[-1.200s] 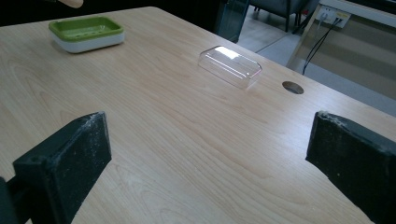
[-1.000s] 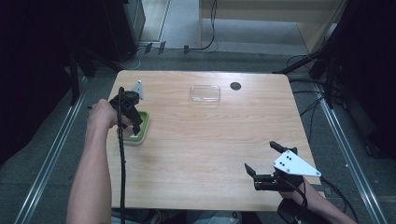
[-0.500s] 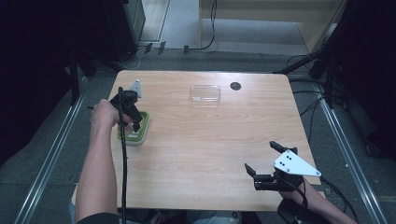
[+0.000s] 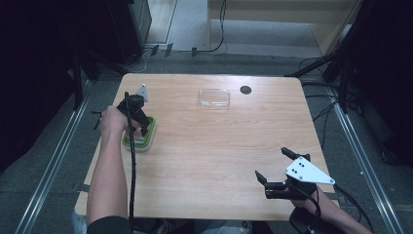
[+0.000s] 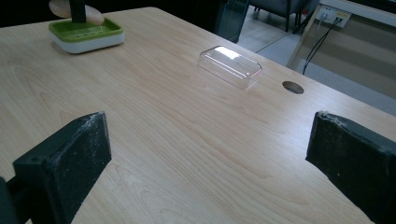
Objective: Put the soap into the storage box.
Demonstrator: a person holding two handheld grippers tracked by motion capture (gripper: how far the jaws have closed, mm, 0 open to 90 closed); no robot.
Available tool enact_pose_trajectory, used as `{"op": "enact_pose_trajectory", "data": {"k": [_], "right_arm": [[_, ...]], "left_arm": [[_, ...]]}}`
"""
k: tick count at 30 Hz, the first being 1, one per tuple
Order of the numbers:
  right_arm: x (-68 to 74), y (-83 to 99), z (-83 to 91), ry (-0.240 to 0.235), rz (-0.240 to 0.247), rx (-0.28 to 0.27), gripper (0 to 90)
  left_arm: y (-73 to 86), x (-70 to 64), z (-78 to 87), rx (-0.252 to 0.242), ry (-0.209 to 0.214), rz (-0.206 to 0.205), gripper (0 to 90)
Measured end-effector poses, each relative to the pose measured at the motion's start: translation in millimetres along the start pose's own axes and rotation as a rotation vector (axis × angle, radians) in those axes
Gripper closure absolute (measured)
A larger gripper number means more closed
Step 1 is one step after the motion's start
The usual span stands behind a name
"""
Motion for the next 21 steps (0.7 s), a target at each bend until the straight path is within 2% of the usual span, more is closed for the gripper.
{"op": "enact_pose_trajectory", "data": {"k": [12, 21], "right_arm": [[-0.2, 0.0, 0.2, 0.001, -0.002, -0.001, 0.0], [-0.5, 0.1, 0.5, 0.003, -0.002, -0.003, 0.0]], "left_arm": [[-6.4, 4.4, -14.4, -0.046, -0.02, 0.05, 33.4], [-8.1, 5.4, -23.0, -0.055, -0.035, 0.074, 33.4]]}}
Point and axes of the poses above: each handheld gripper's, and its own axes: z roughly backward along the jaws, y roughly out of its underside, x roughly to its left, the point moved 4 cm from there along -z, roughly forward along the jaws, and after that the axes turned 2 degrees about z, right-handed, at the moved point
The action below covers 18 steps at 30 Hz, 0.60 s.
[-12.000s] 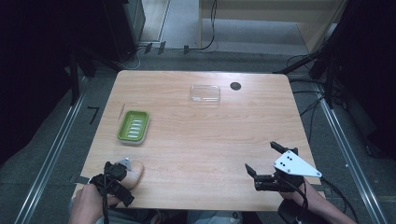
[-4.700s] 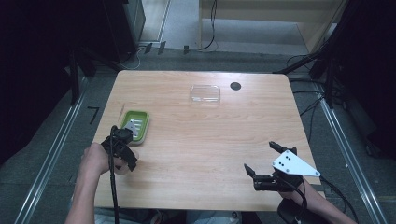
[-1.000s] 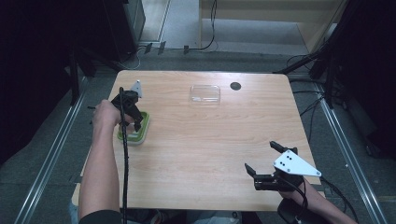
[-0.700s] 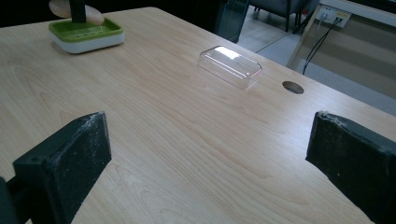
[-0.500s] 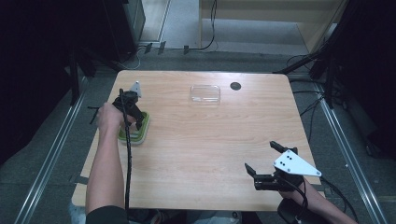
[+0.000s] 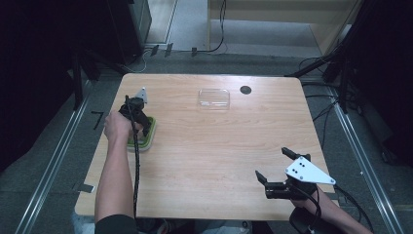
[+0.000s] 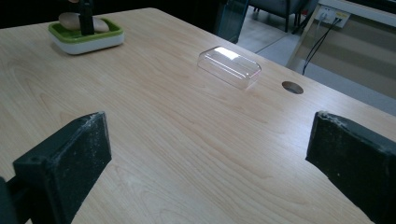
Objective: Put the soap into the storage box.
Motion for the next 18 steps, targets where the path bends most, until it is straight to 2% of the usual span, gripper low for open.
{"op": "enact_pose_trajectory", "data": {"k": [18], "right_arm": [[0.0, 0.0, 0.2, 0.0, 0.001, -0.001, 0.0]], "left_arm": [[-0.2, 0.6, -12.0, -0.015, 0.018, 0.042, 33.3]]}}
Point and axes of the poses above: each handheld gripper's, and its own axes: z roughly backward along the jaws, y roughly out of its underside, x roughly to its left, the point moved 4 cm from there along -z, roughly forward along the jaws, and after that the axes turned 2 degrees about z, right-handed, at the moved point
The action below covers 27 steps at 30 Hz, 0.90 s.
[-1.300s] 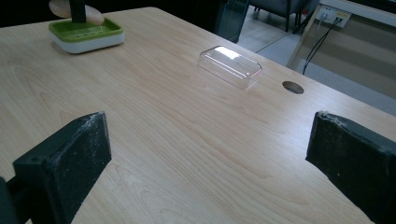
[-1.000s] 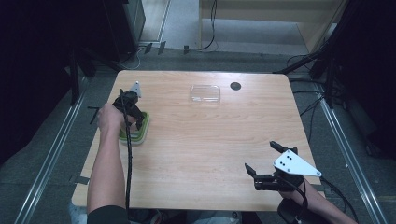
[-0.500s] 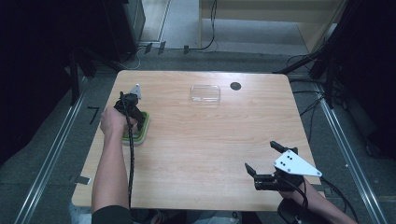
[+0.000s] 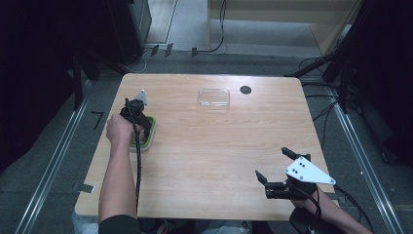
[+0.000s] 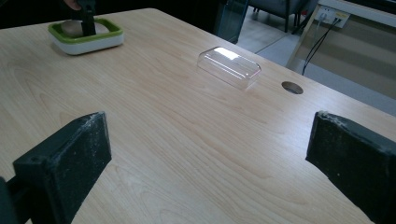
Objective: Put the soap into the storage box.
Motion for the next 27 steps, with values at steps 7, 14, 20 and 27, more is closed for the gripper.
{"op": "enact_pose_trajectory", "data": {"k": [7, 14, 20, 27], "right_arm": [[0.0, 0.0, 0.0, 0.0, -0.001, 0.0, 0.0], [0.0, 0.0, 0.0, 0.0, -0.001, -0.001, 0.0], [-0.2, 0.0, 0.1, 0.0, -0.001, -0.001, 0.0], [0.0, 0.2, 0.2, 0.002, 0.001, 0.002, 0.0]], "left_arm": [[0.5, 1.2, -1.1, 0.009, 0.009, 0.007, 33.0], [1.6, 1.3, 1.6, 0.007, 0.004, 0.017, 30.7], [5.4, 0.6, 8.7, 0.004, -0.014, 0.024, 24.0], [15.5, -3.4, 17.1, 0.025, 0.004, 0.005, 14.3]]}}
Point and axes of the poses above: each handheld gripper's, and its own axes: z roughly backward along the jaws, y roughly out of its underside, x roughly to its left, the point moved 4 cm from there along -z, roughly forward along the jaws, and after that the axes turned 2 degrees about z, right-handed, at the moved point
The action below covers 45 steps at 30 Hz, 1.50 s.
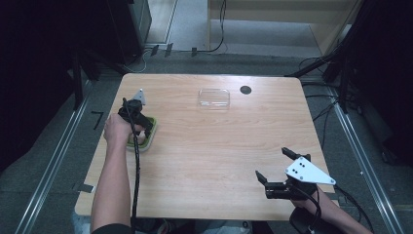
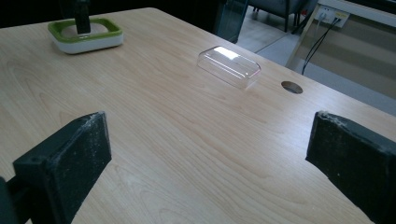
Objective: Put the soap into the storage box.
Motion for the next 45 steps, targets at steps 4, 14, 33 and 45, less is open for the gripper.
{"op": "enact_pose_trajectory", "data": {"k": [4, 14, 33, 45], "right_arm": [[-0.2, 0.3, 1.5, 0.004, -0.003, -0.001, 0.0], [0.8, -0.1, 1.5, 0.004, 0.001, 0.0, 0.0], [1.9, -0.6, 0.9, 0.002, 0.004, 0.001, 0.0], [2.0, -0.7, 1.0, 0.002, 0.007, 0.001, 0.0]], "left_arm": [[7.0, -3.1, 3.1, -0.001, 0.0, -0.021, 13.8], [27.3, -10.4, 21.6, 0.004, -0.003, -0.076, 12.3], [75.7, -41.4, 42.9, -0.006, -0.035, -0.247, 10.0], [106.7, -48.2, 42.8, -0.022, -0.042, -0.289, 9.8]]}}
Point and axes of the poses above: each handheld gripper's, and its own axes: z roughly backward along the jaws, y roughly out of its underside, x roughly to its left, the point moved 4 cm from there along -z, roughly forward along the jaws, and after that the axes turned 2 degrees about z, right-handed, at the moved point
